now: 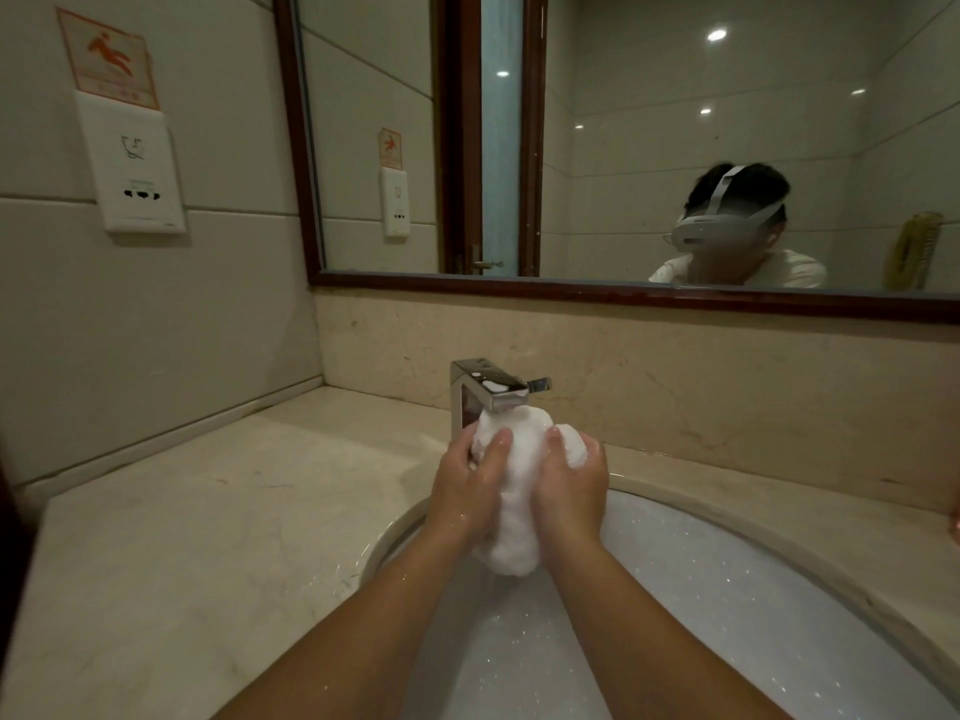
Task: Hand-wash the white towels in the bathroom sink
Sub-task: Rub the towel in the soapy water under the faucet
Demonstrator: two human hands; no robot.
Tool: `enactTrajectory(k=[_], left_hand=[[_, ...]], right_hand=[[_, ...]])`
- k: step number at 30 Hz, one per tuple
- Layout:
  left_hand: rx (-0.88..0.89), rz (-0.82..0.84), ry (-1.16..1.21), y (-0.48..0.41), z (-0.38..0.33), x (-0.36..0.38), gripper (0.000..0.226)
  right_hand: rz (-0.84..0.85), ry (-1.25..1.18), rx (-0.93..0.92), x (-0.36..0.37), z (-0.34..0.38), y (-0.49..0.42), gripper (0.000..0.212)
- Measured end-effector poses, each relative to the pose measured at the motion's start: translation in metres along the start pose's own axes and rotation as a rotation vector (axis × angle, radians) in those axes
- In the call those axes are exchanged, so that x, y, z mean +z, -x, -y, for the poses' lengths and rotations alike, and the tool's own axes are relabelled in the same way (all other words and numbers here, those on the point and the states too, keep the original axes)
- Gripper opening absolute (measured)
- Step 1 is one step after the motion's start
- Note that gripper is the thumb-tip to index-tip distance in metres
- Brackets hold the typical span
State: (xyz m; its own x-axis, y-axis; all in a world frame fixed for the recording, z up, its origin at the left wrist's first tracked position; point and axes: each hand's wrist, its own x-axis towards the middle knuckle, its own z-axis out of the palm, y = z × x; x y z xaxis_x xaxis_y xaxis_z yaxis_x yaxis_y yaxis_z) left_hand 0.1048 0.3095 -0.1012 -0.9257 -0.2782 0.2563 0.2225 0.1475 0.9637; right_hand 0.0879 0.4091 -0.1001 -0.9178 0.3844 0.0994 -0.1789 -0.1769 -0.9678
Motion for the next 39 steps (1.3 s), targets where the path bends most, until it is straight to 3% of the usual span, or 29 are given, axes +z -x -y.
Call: enactTrajectory(k=[2, 6, 11, 16, 21, 26, 35, 39], left_hand=[[0.004, 0.027, -0.03, 0.002, 0.002, 0.001, 0.054], [0.007, 0.036, -0.07, 0.002, 0.003, 0.005, 0.055], [0.05, -0.081, -0.08, -0.001, 0.001, 0.005, 0.043], [0.053, -0.153, -0.007, -0.003, 0.004, 0.003, 0.05], [0.102, -0.13, -0.131, 0.0, 0.0, 0.005, 0.031], [0.109, -0.069, -0.063, -0.001, 0.001, 0.008, 0.049], [0.062, -0.108, -0.099, -0.003, 0.002, 0.006, 0.044], [0.045, -0.098, -0.138, -0.004, 0.002, 0.006, 0.054]], right_hand=[[-0.026, -0.005, 0.007, 0.0, 0.002, 0.003, 0.029], [-0.034, -0.028, 0.005, 0.001, 0.005, 0.006, 0.026], [0.128, 0.025, 0.006, 0.003, 0.007, 0.013, 0.029], [0.243, 0.127, -0.012, 0.001, 0.0, 0.016, 0.026], [0.167, 0.149, -0.023, 0.002, 0.001, 0.013, 0.03], [0.086, 0.175, -0.077, -0.001, 0.002, 0.009, 0.023], [0.116, 0.176, -0.147, 0.002, 0.001, 0.014, 0.026], [0.127, 0.179, -0.137, 0.001, 0.0, 0.014, 0.024]])
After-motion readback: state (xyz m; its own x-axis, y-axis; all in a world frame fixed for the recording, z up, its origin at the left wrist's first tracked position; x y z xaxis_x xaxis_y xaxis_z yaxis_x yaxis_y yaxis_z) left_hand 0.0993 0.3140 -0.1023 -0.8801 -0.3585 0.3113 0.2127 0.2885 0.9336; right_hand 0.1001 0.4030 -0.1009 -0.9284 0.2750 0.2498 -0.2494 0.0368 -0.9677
